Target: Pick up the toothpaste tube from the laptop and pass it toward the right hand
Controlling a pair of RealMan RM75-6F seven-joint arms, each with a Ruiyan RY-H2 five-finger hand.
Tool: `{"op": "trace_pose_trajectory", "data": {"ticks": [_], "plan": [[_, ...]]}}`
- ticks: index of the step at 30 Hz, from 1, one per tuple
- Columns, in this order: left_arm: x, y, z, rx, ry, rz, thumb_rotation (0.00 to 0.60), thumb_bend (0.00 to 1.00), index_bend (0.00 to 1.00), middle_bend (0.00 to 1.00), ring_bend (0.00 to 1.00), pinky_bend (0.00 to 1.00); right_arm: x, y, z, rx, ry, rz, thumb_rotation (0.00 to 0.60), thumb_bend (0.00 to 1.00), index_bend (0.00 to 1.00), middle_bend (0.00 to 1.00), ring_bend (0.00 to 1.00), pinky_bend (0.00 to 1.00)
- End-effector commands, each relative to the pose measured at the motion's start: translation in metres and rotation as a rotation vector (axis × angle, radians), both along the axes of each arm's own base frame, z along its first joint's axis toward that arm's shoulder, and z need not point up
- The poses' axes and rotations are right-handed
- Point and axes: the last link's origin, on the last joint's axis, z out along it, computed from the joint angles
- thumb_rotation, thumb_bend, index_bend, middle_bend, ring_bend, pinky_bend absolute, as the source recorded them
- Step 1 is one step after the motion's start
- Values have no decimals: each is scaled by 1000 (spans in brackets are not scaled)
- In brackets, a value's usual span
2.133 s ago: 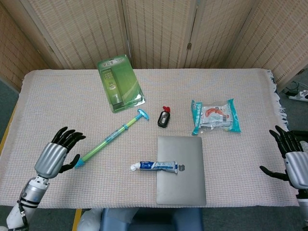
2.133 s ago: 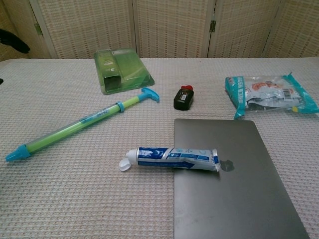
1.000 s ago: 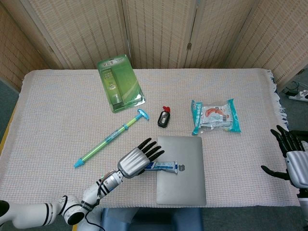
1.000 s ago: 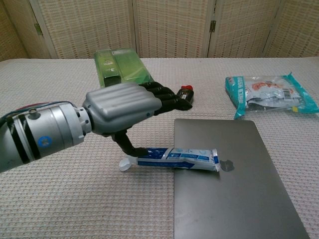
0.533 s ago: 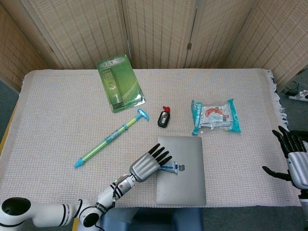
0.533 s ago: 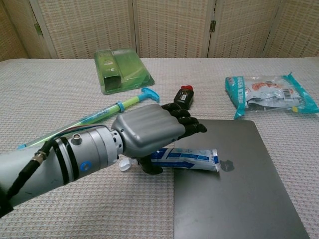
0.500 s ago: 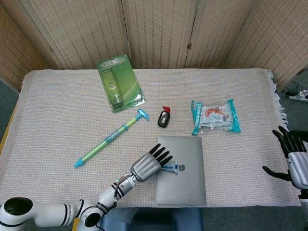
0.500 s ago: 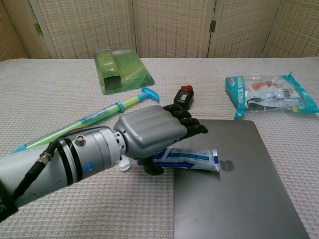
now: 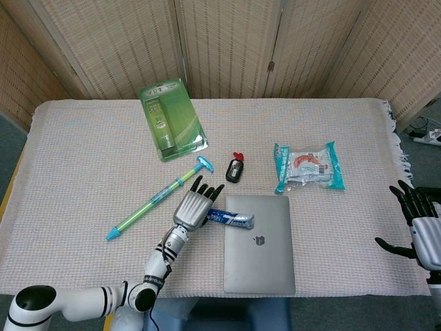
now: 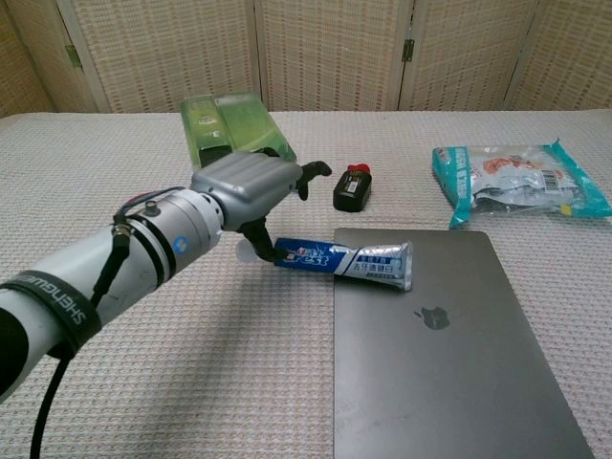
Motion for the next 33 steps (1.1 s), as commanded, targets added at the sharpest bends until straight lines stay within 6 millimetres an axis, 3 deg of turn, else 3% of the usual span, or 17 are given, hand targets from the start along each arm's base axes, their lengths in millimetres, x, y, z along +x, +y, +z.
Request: {"op": "trace_pose_trajectory", "data": {"ticks": [1,6,8,13,19,25,33], "plan": [[-17,13,15,-27,-74,99,600,320,53,288,203,37,0,0,0,1,0,3,600,141,0,0,0,0],[-20,7,30,-112,-151,99,600,331,108,284,169,40,0,-1,-2,6,0,4,600,140,0,0,0,0],[-16,1,31,-156,-154,76,600,408,140,269,149,36,1,-1,-2,6,-1,7,600,141,0,0,0,0],[3,-15,24,-235,-143,-50,600,778,246,260,165,17,-1,-1,-2,4,-1,3,600,141,0,0,0,0],[23,-20,5,-300,-90,-116,600,938,257,260,149,3,-3,-1,-1,3,-2,-4,600,141,0,0,0,0],[38,-11,-8,-302,-66,-74,596,1000,184,228,84,0,-4,-1,0,3,0,-11,600,141,0,0,0,0],[46,-8,-17,-319,-23,-33,450,1000,182,223,78,0,-5,-2,-1,5,-2,-16,600,141,0,0,0,0]]}}
